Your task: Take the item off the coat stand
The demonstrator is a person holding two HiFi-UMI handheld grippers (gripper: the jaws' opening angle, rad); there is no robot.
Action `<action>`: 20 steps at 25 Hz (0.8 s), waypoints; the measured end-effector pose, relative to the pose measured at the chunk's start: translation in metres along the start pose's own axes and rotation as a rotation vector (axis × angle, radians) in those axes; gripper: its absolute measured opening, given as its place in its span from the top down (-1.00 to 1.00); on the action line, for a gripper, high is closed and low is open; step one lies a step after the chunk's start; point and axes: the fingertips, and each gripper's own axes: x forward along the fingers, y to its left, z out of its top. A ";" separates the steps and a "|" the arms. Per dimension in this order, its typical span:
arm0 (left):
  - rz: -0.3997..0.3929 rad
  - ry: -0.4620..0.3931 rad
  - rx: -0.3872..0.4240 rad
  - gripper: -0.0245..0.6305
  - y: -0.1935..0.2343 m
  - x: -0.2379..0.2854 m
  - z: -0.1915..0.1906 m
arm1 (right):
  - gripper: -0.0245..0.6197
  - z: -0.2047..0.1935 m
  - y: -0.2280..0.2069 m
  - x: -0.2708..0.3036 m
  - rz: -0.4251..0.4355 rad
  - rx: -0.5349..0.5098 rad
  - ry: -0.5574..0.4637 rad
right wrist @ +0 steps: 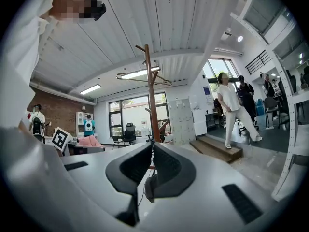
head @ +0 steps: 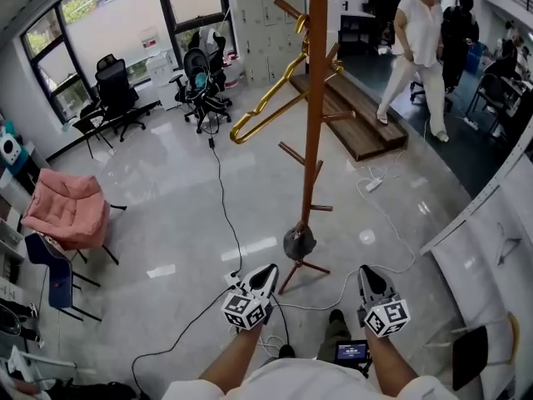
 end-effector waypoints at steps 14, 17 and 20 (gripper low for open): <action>0.301 0.032 -0.059 0.74 0.075 0.142 -0.080 | 0.84 -0.030 -0.125 0.166 0.294 0.007 0.096; 0.338 0.101 -0.061 0.64 0.097 0.161 -0.112 | 0.84 -0.040 -0.135 0.193 0.339 0.014 0.128; 0.368 0.173 -0.077 0.55 0.115 0.172 -0.144 | 0.84 -0.048 -0.142 0.211 0.371 0.015 0.151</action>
